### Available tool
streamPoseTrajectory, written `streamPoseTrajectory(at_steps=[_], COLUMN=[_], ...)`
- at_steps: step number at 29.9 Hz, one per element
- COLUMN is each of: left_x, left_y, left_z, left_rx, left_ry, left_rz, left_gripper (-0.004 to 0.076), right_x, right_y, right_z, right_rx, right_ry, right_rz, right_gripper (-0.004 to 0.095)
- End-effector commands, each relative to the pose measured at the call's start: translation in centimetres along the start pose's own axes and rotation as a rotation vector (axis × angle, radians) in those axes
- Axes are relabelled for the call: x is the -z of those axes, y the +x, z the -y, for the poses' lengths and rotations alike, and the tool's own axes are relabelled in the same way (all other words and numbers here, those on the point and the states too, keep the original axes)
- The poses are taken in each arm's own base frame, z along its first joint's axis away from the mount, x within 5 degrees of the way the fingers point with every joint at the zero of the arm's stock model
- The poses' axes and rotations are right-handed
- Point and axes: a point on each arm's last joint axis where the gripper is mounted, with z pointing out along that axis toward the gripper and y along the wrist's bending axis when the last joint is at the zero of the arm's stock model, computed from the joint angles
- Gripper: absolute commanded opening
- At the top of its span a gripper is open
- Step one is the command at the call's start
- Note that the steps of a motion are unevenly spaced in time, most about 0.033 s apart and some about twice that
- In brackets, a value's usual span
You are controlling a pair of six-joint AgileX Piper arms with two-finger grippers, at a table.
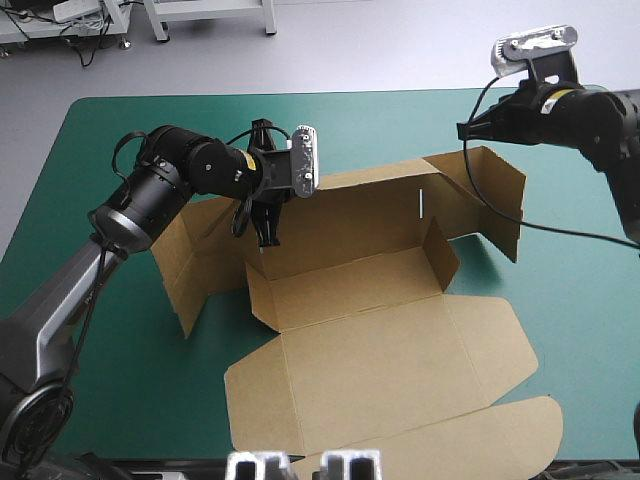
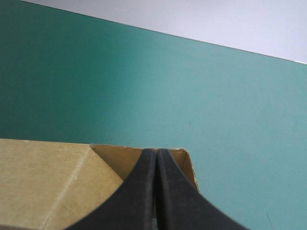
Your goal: Fold the box
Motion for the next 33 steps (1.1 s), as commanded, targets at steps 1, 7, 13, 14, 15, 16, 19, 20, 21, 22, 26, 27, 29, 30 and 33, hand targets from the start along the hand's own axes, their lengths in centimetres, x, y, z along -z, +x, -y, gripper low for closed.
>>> streamPoseTrajectory(at_steps=[1,7,13,14,15,16,19,20,21,22,26,27,29,30,33], left_x=[1.4,1.2,1.0,1.0,1.0,0.9,0.9,0.9,0.9,0.9,0.9,0.9,0.9,0.9,0.9], left_y=[-0.7,-1.3,-3.5,-3.7,-3.9,-4.0,-4.1,-4.1,-4.0,-4.0,-4.0,-4.0,-4.0,-4.0,-3.9], left_z=[1.0,1.7,3.0,3.2,3.4,3.5,3.6,3.6,3.5,3.5,3.5,3.5,3.5,3.5,3.4], left_rx=[0.016,0.009,-0.069,-0.076,-0.081,-0.081,-0.063,-0.058,-0.059,-0.059,-0.058,-0.058,-0.062,-0.063,-0.06], left_ry=[0.04,0.07,0.058,0.057,0.055,0.052,0.053,0.05,0.047,0.044,0.043,0.043,0.039,0.038,0.035], left_rz=[0.036,0.062,0.073,0.067,0.06,0.054,0.048,0.043,0.038,0.034,0.035,0.035,0.03,0.028,0.027], left_gripper=[-0.001,-0.001,-0.001,-0.001,-0.001,-0.001,-0.001,-0.001,-0.001,-0.001,-0.001,-0.001,-0.001,-0.001,-0.001], right_x=[-1.3,-7.0,-10.3,-10.7,-11.2,-11.7,-13.0,-13.3,-13.5,-13.6,-13.6,-13.5,-13.4,-13.4,-13.3], right_y=[-1.6,-1.7,-2.2,-2.1,-2.0,-1.8,-1.1,-0.8,-0.6,-0.5,-0.2,0.0,0.2,0.5,1.4], right_z=[1.4,3.5,4.1,4.2,4.3,4.3,4.5,4.5,4.5,4.4,4.2,4.2,4.1,4.0,3.8], right_rx=[-0.039,-0.094,-0.094,-0.096,-0.096,-0.097,-0.097,-0.099,-0.098,-0.098,-0.092,-0.087,-0.087,-0.079,-0.079], right_ry=[-0.021,-0.098,-0.111,-0.112,-0.113,-0.112,-0.109,-0.112,-0.119,-0.13,-0.15,-0.158,-0.159,-0.167,-0.177], right_rz=[0.041,-0.116,-0.15,-0.155,-0.164,-0.173,-0.216,-0.23,-0.249,-0.258,-0.291,-0.312,-0.319,-0.331,-0.365], right_gripper=[-0.002,-0.002,-0.002,-0.002,-0.002,-0.002,-0.002,-0.002,-0.002,-0.002,-0.002,-0.002,-0.002,-0.002,-0.002])
